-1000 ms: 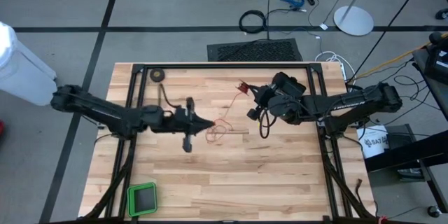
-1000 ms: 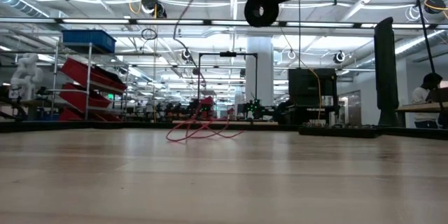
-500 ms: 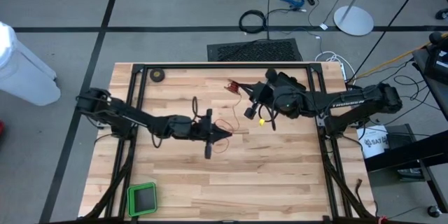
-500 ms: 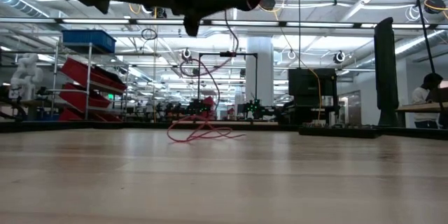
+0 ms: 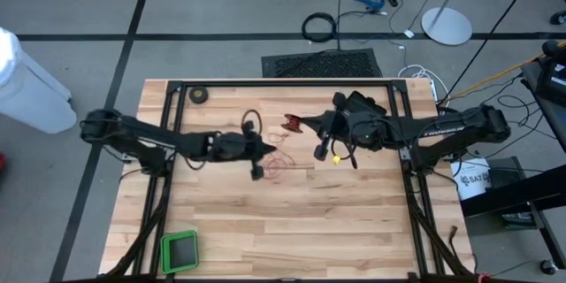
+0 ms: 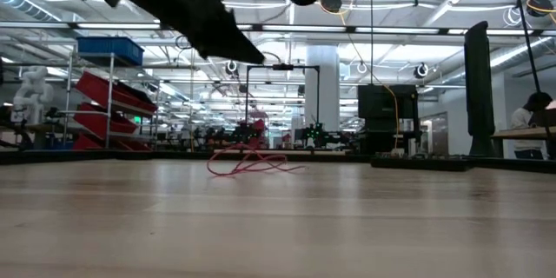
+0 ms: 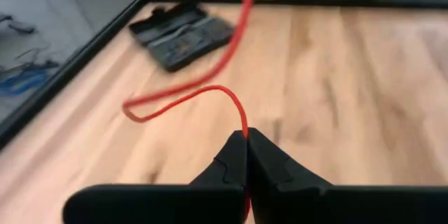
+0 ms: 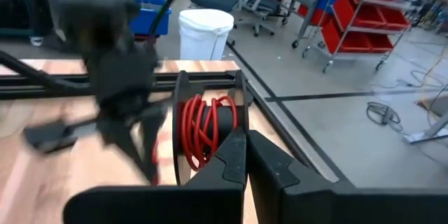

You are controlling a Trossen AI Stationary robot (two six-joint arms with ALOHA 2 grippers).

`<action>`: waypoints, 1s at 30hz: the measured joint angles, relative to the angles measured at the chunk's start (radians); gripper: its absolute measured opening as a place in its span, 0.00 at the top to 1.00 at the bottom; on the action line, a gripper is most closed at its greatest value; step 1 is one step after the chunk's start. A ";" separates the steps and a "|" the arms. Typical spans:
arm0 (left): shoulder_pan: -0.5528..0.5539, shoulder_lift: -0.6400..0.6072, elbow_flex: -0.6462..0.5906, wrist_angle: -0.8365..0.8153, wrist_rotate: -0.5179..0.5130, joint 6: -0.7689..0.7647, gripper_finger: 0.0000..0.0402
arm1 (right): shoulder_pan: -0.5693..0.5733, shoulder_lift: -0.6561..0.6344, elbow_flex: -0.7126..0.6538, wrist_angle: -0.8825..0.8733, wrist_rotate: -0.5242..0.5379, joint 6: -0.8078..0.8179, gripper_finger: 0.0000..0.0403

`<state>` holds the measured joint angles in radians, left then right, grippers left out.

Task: Coil cords
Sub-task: Uncoil the red wire from the spool

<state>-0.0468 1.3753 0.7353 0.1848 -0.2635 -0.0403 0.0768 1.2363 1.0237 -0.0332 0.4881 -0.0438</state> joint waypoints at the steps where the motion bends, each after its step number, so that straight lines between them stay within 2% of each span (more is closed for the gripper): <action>1: 0.006 -0.031 0.000 -0.033 0.000 0.003 1.00 | 0.004 -0.006 0.000 -0.014 -0.001 0.010 1.00; 9: 0.015 -0.249 0.000 -0.272 -0.012 0.013 0.97 | 0.029 -0.041 0.000 -0.102 0.003 0.066 1.00; 18: -0.004 -0.408 0.000 -0.434 0.007 -0.077 0.76 | 0.032 -0.044 0.000 -0.116 0.003 0.085 1.00; 21: -0.016 -0.432 0.000 -0.461 0.050 -0.084 0.70 | 0.032 -0.044 0.000 -0.116 0.003 0.085 1.00; 24: -0.027 -0.438 0.000 -0.437 0.044 -0.085 0.67 | 0.032 -0.044 0.000 -0.116 0.003 0.086 1.00; 30: -0.027 -0.398 -0.010 -0.205 -0.028 -0.084 0.66 | 0.032 -0.044 0.000 -0.112 0.003 0.093 1.00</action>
<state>-0.0742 0.9771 0.7253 -0.0202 -0.2913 -0.1244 0.1089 1.1927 1.0241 -0.1457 0.4911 0.0489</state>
